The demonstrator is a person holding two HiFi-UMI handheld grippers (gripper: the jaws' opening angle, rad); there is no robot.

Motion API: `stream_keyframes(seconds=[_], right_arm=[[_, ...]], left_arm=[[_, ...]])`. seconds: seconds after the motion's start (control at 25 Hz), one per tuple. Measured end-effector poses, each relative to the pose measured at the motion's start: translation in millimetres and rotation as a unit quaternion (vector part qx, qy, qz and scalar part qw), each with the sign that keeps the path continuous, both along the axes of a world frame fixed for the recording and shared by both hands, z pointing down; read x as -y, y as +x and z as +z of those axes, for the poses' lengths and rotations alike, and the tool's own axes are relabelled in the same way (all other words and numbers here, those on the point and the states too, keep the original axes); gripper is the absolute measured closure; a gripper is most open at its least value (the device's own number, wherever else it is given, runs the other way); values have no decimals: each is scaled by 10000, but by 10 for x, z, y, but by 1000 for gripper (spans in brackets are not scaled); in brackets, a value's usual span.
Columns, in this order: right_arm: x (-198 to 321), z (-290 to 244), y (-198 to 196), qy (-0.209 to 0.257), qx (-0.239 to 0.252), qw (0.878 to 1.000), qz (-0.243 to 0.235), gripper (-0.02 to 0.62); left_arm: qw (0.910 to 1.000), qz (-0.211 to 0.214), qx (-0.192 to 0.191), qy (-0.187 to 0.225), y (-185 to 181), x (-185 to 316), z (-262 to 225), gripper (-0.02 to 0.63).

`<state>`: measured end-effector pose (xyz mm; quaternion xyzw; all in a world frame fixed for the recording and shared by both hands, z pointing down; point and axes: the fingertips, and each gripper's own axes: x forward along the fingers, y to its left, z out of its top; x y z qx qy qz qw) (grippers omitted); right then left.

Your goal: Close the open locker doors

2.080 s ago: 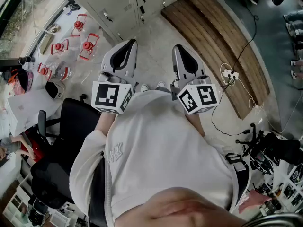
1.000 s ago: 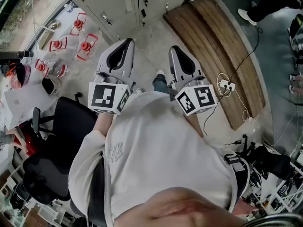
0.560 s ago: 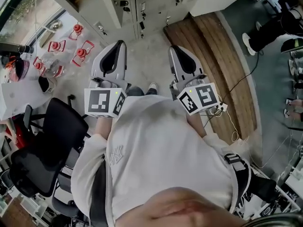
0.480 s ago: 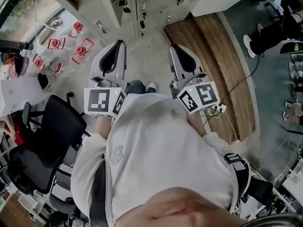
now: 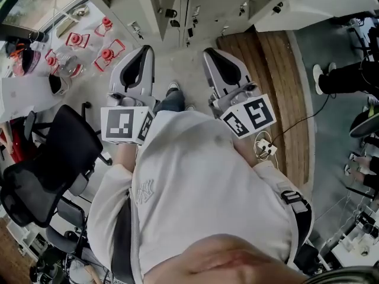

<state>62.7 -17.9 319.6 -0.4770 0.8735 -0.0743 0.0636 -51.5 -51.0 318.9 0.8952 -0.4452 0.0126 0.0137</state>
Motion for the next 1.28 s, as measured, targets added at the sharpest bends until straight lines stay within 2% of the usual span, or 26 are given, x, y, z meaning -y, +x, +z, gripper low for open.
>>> stream_keyframes(seconds=[0.12,0.36,0.64,0.96,1.08,1.28], right_arm=[[299,-146,-204,156,-26,9987,-484,574],[849,-479,-510,468,8,9926,-1120,574],[1004,-629,-789,608,384,9747,-2117,546],[1190,-639,-1112,710,186,9611,-2662,545],[1338,-623,-1332,757,-70,9587,-2741,545],[1614,-603,-1696,945,-643,9583,-2618,546]], left_arm=[[9998,-173,11,66,-150,268,-68,604],[9989,-351,100,286,-450,715,-258,604],[9979,-554,111,303,-756,1012,-235,604],[9953,-908,67,333,-919,1118,-270,604],[9936,-1080,59,322,-1027,1121,-272,604],[9902,-1357,18,318,-1191,1089,-271,604]])
